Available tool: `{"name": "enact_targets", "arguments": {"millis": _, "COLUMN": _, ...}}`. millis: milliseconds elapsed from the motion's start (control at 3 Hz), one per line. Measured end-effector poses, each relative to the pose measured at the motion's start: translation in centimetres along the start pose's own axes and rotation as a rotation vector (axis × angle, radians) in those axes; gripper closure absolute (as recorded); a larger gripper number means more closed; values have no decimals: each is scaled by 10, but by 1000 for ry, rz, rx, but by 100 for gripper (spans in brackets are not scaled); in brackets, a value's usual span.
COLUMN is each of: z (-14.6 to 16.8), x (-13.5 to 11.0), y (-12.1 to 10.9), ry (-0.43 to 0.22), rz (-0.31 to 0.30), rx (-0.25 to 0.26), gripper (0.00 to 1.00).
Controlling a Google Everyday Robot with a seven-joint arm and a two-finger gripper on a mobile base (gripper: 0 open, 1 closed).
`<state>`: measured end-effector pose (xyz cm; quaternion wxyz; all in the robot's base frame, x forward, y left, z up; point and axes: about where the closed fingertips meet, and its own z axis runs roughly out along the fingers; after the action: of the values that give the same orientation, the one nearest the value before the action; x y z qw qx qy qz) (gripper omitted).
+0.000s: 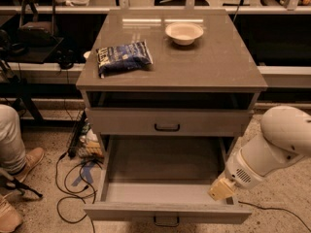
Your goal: Close middle drawer
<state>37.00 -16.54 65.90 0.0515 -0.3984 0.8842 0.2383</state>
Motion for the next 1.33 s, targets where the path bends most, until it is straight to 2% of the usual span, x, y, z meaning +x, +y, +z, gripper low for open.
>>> {"name": "enact_targets", "arguments": {"millis": 333, "z": 56, "x": 34, "y": -15, "ry": 32, "rz": 127, "rx": -46, "gripper": 95}}
{"name": "enact_targets", "arguments": {"millis": 667, "z": 125, "x": 76, "y": -33, "ry": 43, "rz": 288, "rx": -107, "gripper": 100}}
{"name": "enact_targets", "arguments": {"millis": 1000, "z": 176, "x": 97, "y": -51, "ry": 27, "rz": 396, "rx": -132, "gripper": 100}}
{"name": "enact_targets", "arguments": {"millis": 1333, "z": 213, "x": 94, "y": -76, "ry": -34, "rz": 459, "rx": -140, "gripper": 100}}
